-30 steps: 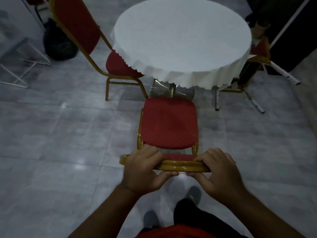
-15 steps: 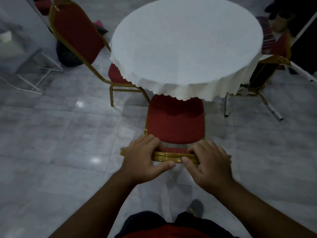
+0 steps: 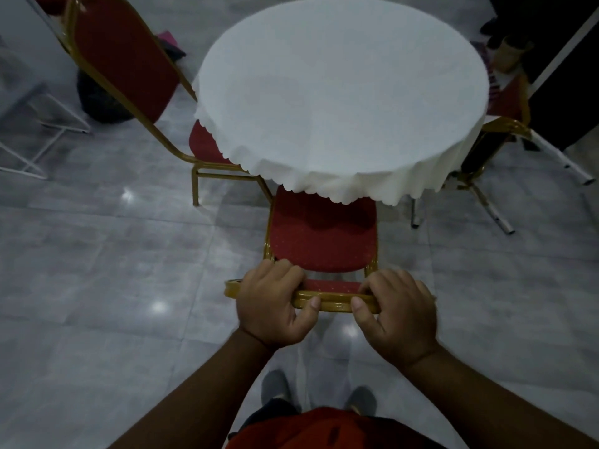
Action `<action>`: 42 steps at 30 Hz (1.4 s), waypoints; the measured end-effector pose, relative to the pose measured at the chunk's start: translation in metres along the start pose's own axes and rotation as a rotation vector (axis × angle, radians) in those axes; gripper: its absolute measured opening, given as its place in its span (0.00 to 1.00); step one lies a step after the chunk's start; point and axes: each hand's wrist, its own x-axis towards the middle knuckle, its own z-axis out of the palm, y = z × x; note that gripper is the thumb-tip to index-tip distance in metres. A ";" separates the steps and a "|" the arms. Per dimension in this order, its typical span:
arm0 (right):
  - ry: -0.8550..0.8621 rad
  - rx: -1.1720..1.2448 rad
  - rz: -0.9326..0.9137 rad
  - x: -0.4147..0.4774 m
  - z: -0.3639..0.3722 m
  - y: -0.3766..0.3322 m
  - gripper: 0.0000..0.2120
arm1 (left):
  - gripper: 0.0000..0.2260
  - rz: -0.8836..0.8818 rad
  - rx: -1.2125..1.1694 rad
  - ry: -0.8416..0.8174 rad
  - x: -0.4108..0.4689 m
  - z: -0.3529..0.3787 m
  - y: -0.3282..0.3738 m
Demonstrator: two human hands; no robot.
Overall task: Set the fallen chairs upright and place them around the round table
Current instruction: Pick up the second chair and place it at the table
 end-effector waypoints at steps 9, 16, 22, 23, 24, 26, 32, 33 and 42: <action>0.034 -0.044 0.049 0.014 0.011 -0.018 0.17 | 0.15 0.013 -0.005 0.004 0.017 -0.002 -0.021; 0.042 -0.081 0.053 0.022 0.017 -0.023 0.16 | 0.15 0.025 -0.001 -0.020 0.023 -0.004 -0.032; 0.035 -0.087 0.062 0.027 0.018 -0.025 0.14 | 0.15 0.016 -0.022 -0.037 0.027 -0.005 -0.035; 0.030 -0.090 0.067 0.028 0.018 -0.026 0.14 | 0.15 0.016 -0.025 -0.041 0.027 -0.006 -0.035; 0.027 -0.094 0.069 0.028 0.018 -0.026 0.14 | 0.14 0.017 -0.028 -0.046 0.028 -0.006 -0.035; 0.027 -0.097 0.065 0.027 0.017 -0.026 0.13 | 0.14 0.014 -0.031 -0.057 0.028 -0.007 -0.035; -0.011 -0.145 0.085 0.022 0.013 -0.027 0.14 | 0.13 0.068 -0.023 -0.122 0.027 -0.012 -0.032; -0.016 -0.152 0.094 0.022 0.012 -0.028 0.14 | 0.13 0.075 -0.019 -0.141 0.027 -0.014 -0.032; -0.147 -0.289 0.156 0.011 -0.007 -0.010 0.27 | 0.10 0.243 -0.026 -0.428 0.056 -0.017 -0.004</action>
